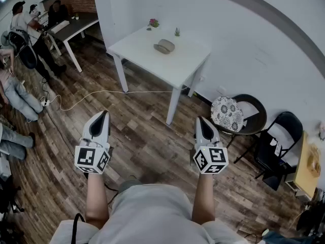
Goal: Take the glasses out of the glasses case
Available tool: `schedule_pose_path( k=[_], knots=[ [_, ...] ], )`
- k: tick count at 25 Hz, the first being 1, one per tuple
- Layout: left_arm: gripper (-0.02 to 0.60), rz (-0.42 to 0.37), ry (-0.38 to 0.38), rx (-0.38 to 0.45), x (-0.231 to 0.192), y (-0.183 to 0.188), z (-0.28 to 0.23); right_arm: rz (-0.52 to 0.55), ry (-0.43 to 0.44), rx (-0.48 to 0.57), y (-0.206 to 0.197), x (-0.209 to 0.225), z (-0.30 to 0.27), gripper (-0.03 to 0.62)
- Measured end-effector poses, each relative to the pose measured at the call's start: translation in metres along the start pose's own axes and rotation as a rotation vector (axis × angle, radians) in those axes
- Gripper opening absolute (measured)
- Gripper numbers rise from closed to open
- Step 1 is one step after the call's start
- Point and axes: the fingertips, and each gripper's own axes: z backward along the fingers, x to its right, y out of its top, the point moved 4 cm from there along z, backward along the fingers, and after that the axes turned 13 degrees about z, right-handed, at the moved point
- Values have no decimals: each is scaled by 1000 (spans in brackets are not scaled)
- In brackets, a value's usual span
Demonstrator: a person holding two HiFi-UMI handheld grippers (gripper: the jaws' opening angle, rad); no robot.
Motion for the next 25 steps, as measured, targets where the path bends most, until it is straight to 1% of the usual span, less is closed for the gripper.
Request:
schedule_pose_path(
  k=[11,17,25],
  knots=[
    [9,-9,-3,7,1,3,-2,0,9,13,5,0,-3,3],
    [9,-10,-2,6,2,2,0,26,40,17,5,-6,-4,3],
    [9,-18,-12,-8,7,-2,-7,-2,16,9,0,1,-2,3]
  ],
)
